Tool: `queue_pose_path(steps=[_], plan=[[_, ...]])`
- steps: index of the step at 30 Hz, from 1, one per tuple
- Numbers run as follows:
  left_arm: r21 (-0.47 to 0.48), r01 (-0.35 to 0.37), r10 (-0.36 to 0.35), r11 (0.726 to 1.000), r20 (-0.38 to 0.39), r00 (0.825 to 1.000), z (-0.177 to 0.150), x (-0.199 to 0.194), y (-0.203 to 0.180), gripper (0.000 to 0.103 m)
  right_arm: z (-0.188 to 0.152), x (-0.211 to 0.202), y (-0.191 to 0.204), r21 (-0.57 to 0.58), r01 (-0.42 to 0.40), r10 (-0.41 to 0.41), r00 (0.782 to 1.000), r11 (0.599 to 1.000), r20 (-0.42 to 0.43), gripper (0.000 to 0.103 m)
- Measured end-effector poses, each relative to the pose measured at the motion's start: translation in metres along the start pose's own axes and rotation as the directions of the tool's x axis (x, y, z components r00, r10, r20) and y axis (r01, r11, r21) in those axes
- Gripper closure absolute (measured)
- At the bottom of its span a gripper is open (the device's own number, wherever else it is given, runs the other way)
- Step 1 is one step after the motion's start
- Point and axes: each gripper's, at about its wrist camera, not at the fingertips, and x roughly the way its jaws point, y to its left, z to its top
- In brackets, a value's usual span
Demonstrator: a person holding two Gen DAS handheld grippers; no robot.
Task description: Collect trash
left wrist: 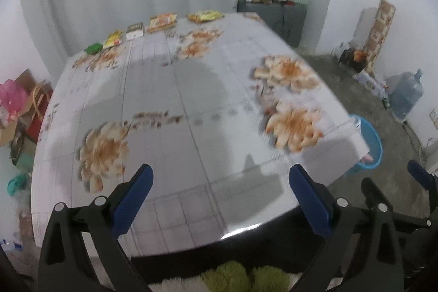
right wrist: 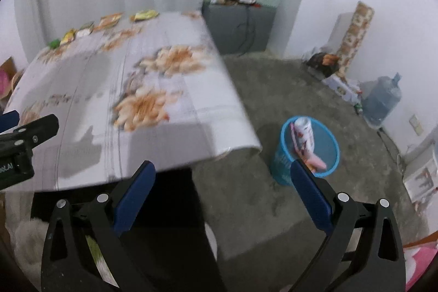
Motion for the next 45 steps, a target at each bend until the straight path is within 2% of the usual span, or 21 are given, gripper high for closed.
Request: queue_pose_path(steps=[5, 13, 21, 45], plan=[[-0.01, -0.071, 0.071, 0.997, -0.019, 0.997, -0.007, -0.003, 0.005, 0.006, -0.009, 0.001, 0.001, -0.011, -0.007, 0.007, 1.0, 1.0, -0.016, 0.008], [-0.021, -0.107, 0.106, 0.994, -0.042, 0.993, -0.007, 0.0, 0.008, 0.006, -0.012, 0.001, -0.01, -0.012, 0.021, -0.021, 0.999, 1.0, -0.029, 0.008], [0.0, -0.121, 0.121, 0.993, 0.009, 0.993, -0.002, -0.01, -0.001, 0.006, -0.011, -0.005, -0.027, 0.008, 0.059, -0.059, 0.998, 0.998, -0.004, 0.008], [0.038, -0.127, 0.127, 0.991, 0.017, 0.992, -0.004, -0.016, -0.014, 0.006, -0.008, -0.01, -0.038, 0.022, 0.06, -0.06, 0.998, 0.998, 0.014, 0.008]])
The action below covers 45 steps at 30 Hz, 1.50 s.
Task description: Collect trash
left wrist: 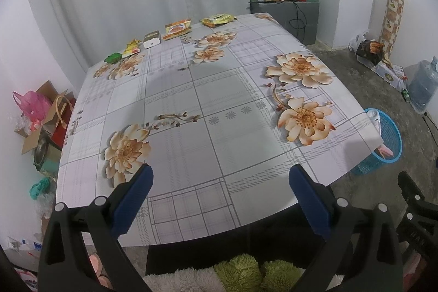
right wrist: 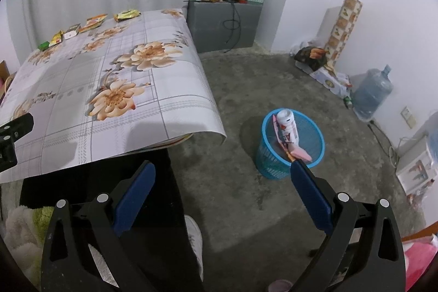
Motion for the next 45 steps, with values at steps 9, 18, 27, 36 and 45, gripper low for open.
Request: queue_pose_path(steps=[9, 18, 27, 36, 45], plan=[[0.004, 0.0, 0.0, 1.0, -0.002, 1.0, -0.0006, -0.0013, -0.0014, 0.006, -0.0008, 0.0, 0.0008, -0.001, 0.001, -0.001, 1.0, 1.0, -0.001, 0.008], [0.005, 0.002, -0.002, 1.0, -0.005, 1.0, -0.001, -0.0017, -0.0013, 0.006, -0.0002, -0.0006, 0.003, 0.002, 0.007, -0.007, 1.0, 1.0, -0.001, 0.008], [0.005, 0.001, -0.001, 1.0, -0.006, 1.0, -0.0011, -0.0012, -0.0018, 0.006, -0.0006, -0.0009, 0.0031, 0.004, 0.007, -0.007, 1.0, 1.0, 0.0, 0.008], [0.005, 0.001, -0.001, 1.0, -0.006, 1.0, -0.0012, -0.0015, -0.0025, 0.006, -0.0001, -0.0019, 0.0044, 0.008, 0.009, -0.009, 1.0, 1.0, 0.0, 0.008], [0.008, 0.001, -0.001, 1.0, -0.006, 1.0, -0.0012, -0.0014, -0.0031, 0.006, 0.0001, -0.0011, 0.0048, 0.008, 0.007, -0.007, 1.0, 1.0, -0.001, 0.008]])
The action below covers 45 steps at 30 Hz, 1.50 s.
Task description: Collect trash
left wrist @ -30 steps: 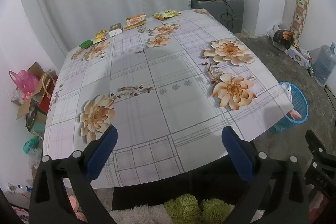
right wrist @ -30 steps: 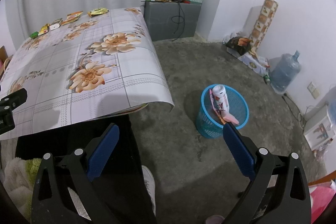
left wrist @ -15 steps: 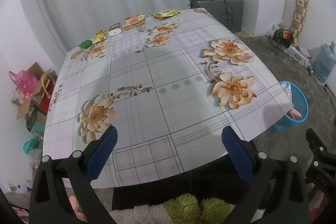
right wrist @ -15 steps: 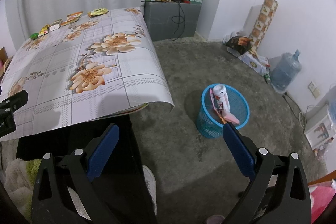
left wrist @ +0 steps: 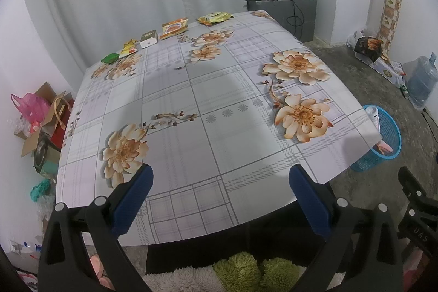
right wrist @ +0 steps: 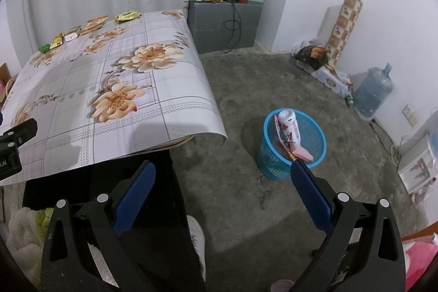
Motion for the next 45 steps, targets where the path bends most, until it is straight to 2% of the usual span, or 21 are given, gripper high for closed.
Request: queue_pose_path(steps=[45], plan=[[0.004, 0.0, 0.0, 1.0, -0.003, 1.0, -0.0006, 0.0009, 0.0012, 0.006, -0.0011, -0.0021, 0.0021, 0.013, 0.004, -0.004, 1.0, 1.0, 0.0, 0.008]])
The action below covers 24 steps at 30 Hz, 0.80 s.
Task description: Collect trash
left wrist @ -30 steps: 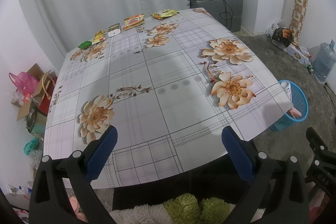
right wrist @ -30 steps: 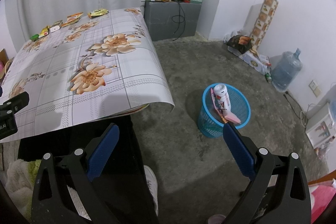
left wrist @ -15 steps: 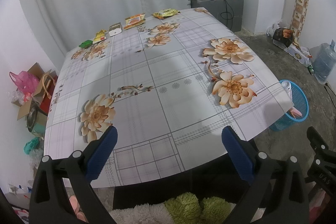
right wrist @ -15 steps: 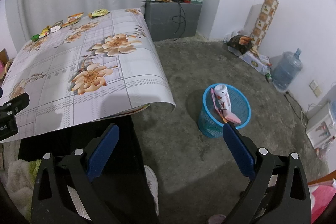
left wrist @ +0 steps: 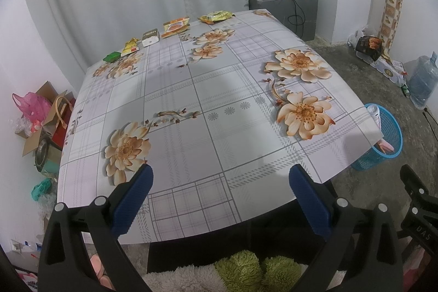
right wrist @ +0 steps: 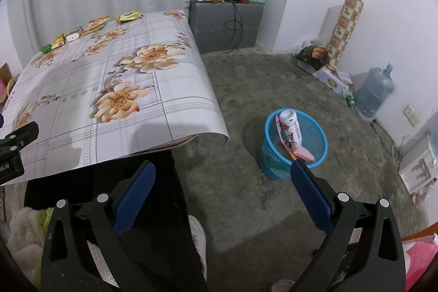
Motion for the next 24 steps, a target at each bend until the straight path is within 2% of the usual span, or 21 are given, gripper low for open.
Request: queue_pose_path(steps=[24], plan=[[0.001, 0.0, 0.0, 1.0, -0.004, 1.0, -0.0032, 0.0003, -0.0002, 0.006, -0.0006, -0.0002, 0.0, 0.003, -0.001, 0.001, 1.0, 1.0, 0.0, 0.008]])
